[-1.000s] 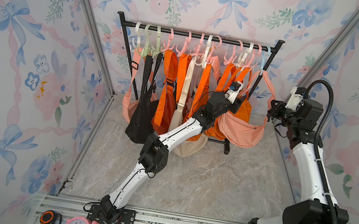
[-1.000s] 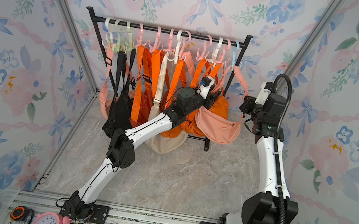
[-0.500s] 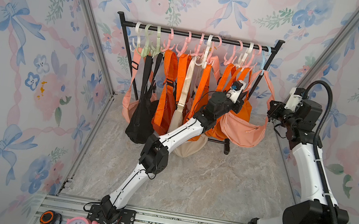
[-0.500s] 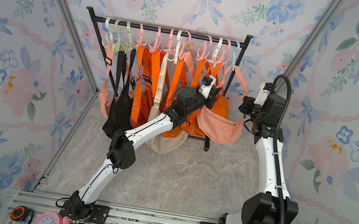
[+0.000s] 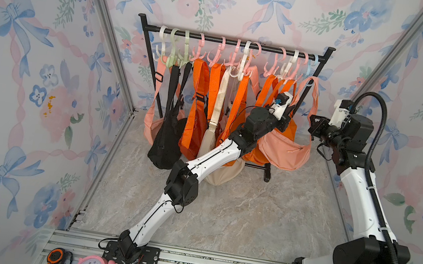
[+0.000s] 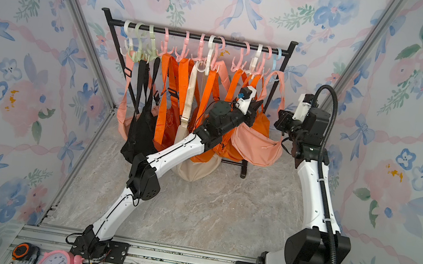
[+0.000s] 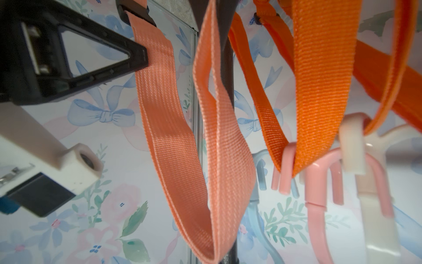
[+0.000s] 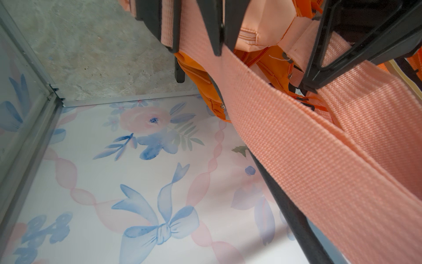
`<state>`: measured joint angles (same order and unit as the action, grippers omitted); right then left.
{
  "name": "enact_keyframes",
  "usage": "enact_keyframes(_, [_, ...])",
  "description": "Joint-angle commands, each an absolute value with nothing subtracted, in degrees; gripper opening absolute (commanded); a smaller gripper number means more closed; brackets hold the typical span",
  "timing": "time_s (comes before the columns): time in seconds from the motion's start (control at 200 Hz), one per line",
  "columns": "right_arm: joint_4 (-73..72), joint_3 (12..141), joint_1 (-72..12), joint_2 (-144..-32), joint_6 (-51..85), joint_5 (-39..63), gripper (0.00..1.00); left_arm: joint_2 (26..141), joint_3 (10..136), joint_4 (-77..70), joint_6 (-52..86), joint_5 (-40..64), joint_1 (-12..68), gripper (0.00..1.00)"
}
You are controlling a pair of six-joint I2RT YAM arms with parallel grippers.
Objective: Take the bag off the hook
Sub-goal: Pick up the bag from the hook.
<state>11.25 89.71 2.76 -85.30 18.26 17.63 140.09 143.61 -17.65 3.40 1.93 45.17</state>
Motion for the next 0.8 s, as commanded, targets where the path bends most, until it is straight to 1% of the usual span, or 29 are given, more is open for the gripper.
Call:
enact_keyframes(0.0, [8.91, 93.79, 2.15, -85.94, 19.77, 19.02, 0.00, 138.17, 145.33, -18.54, 2.02, 0.73, 45.09, 0.00])
enact_keyframes(0.175, [10.10, 96.60, 1.59, -86.19, 19.78, 19.46, 0.00, 137.12, 145.97, -17.30, 1.79, 0.46, 44.65, 0.00])
enact_keyframes(0.305, [10.20, 96.00, 1.49, -84.62, 19.77, 19.34, 0.00, 135.09, 146.51, -14.54, 0.02, 0.60, 44.78, 0.00])
enact_keyframes(0.405, [10.55, 94.69, 1.31, -82.55, 19.69, 19.43, 0.00, 132.55, 145.42, -10.75, -3.87, 0.04, 45.46, 0.00])
enact_keyframes(0.53, [10.71, 91.48, 0.76, -78.67, 19.73, 18.59, 0.00, 126.88, 137.22, -11.81, -7.83, -1.68, 46.71, 0.00])
enact_keyframes(0.795, [12.04, 82.06, -0.09, -69.20, 21.79, 14.72, 0.00, 114.23, 118.18, -17.14, -8.32, -1.03, 48.80, 0.00])
